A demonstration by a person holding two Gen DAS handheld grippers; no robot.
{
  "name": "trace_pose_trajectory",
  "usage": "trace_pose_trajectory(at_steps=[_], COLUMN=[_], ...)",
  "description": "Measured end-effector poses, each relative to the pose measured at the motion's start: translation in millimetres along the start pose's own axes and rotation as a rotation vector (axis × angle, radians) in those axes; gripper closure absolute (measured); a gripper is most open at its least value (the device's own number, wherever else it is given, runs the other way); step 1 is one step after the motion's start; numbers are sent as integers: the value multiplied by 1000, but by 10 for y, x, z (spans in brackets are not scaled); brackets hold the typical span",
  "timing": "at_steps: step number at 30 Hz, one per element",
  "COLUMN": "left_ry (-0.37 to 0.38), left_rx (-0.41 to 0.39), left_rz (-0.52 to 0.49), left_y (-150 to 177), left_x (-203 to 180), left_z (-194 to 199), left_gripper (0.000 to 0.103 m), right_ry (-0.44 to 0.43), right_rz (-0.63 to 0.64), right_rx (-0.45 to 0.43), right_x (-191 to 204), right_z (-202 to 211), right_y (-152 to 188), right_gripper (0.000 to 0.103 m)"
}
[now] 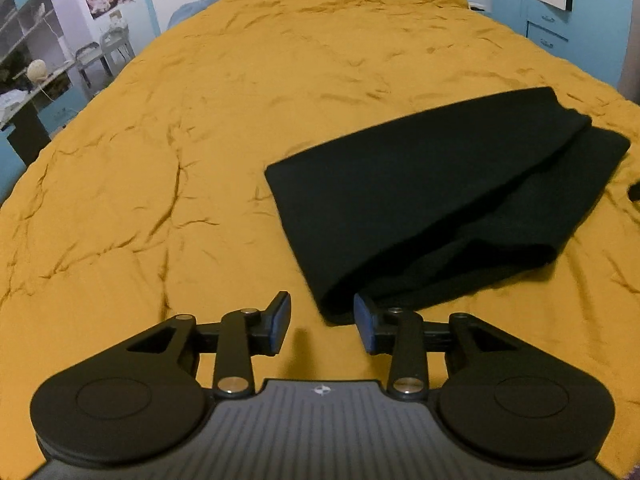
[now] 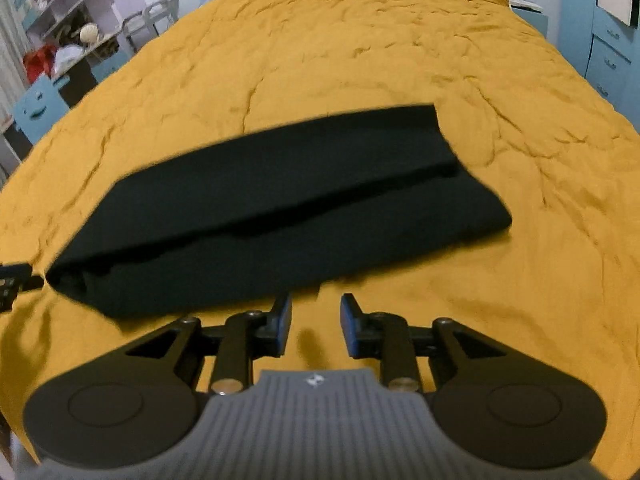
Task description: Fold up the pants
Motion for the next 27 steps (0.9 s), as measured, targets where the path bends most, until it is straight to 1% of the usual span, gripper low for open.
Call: trace_pose_trajectory(at_steps=[1, 2, 3, 4, 5, 6, 7, 9, 10, 12, 13, 15, 16, 19, 21, 22, 23, 24, 25, 27], left_ry=[-15, -38, -59, -55, -29, -13, -24, -37, -39, -36, -34, -32, -32, -22, -15, -13, -12, -10, -7, -1], left_rx=[-6, -8, -13, -22, -31, -28, -27, -12, -7, 3, 4, 5, 7, 5, 3, 3, 5, 10, 16, 13], left_rz=[15, 43, 76, 99, 125, 128, 107, 65, 62, 77, 84, 91, 90, 94, 103, 103, 103, 105, 110, 124], left_y=[23, 38, 41, 33, 18, 4, -1, 8, 10, 27, 42, 92, 111, 145, 145, 154, 168, 184, 209, 252], left_x=[-9, 4, 41, 63, 81, 79, 62, 33, 43, 66, 52, 53, 49, 67, 86, 94, 99, 103, 97, 97], left_z=[-37, -80, -121, -141, -141, -147, -141, -149, -165, -208, -229, -239, -232, -243, -250, -263, -285, -302, -313, -326], left_gripper=[60, 70, 77, 84, 94, 96, 98, 100, 100, 100, 100, 100, 100, 100, 100, 100, 100, 100, 100, 100], right_ry=[-1, -7, -18, -30, -42, -49, -55, -87, -108, -140, -160, -199, -216, -254, -241, -221, -203, -191, -178, -155], right_rz=[2, 3, 7, 21, 43, 63, 76, 78, 79, 95, 111, 135, 144, 172, 218, 261, 291, 305, 320, 345], right_rx=[3, 2, 1, 2, 1, -3, -2, 4, 3, -21, -41, -62, -70, -103, -99, -80, -51, -27, -33, -65], right_x=[13, 29, 58, 95, 157, 222, 282, 422, 505, 678, 792, 1019, 1108, 1389, 1522, 1592, 1637, 1655, 1664, 1672], right_z=[-2, 5, 24, 34, 57, 75, 80, 62, 53, 43, 41, 22, -8, -105, -235, -326, -417, -490, -527, -538], right_y=[47, 90, 121, 136, 159, 179, 191, 183, 155, 53, -10, -111, -174, -243, -185, -94, 23, 134, 239, 335], right_gripper=[80, 80, 80, 80, 80, 79, 78, 78, 78, 81, 85, 88, 92, 95, 97, 98, 101, 102, 102, 103])
Point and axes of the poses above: each gripper's, at about its wrist camera, not at the fingertips, and z roughly against the way its jaws point, x to its left, y to its underside, the point moved 5 cm from there along -z, roughly the way its jaws point, and after that the axes turned 7 degrees about y, right-handed, at the moved point
